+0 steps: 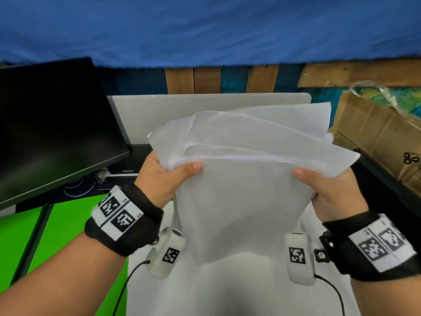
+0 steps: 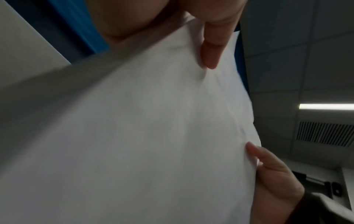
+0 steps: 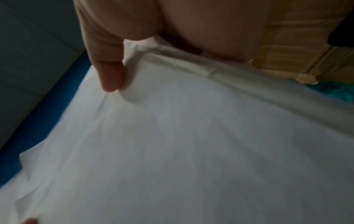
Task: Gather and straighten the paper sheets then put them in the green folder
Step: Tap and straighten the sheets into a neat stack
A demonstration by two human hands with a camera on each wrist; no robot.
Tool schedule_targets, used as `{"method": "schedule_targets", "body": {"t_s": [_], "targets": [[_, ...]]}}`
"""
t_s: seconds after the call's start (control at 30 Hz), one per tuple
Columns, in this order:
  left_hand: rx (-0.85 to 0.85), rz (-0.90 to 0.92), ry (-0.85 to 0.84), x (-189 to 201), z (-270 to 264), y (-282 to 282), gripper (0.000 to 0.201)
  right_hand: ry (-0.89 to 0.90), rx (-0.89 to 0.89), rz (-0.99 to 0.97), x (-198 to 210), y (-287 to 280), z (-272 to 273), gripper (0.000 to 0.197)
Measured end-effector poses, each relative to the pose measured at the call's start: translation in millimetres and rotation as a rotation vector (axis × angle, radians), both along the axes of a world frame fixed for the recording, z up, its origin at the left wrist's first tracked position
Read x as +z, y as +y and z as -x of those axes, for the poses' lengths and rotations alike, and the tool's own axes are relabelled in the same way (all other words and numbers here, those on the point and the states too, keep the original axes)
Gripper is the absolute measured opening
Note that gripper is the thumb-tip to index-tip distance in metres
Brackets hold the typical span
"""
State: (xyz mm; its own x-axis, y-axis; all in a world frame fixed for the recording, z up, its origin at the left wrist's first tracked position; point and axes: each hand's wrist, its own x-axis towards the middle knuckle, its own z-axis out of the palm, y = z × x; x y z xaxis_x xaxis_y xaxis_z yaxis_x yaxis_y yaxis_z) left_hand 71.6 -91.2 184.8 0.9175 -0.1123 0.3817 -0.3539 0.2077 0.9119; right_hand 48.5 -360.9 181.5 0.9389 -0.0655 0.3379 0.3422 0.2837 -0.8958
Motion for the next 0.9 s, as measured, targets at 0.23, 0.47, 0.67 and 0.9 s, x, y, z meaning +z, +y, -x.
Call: {"method": "schedule_targets", "body": {"t_s": [0.23, 0.47, 0.67, 0.9], "targets": [[-0.043, -0.044, 0.050, 7.5, -11.5, -4.8, 0.030, 0.074, 0.044, -0.035, 4.4, -12.1, -10.1, 0.043], [0.105, -0.166, -0.049, 9.5, 6.3, -25.9, 0.041, -0.134, -0.409, 0.150, 18.6, 19.6, 5.7, 0.051], [0.163, -0.157, -0.075, 8.1, 15.2, -30.0, 0.045, -0.344, -0.615, 0.378, 5.6, 27.4, 9.2, 0.024], [0.114, -0.143, -0.023, 8.6, 11.4, -24.4, 0.050, -0.325, -0.591, 0.368, 10.6, 17.7, 5.8, 0.020]]}}
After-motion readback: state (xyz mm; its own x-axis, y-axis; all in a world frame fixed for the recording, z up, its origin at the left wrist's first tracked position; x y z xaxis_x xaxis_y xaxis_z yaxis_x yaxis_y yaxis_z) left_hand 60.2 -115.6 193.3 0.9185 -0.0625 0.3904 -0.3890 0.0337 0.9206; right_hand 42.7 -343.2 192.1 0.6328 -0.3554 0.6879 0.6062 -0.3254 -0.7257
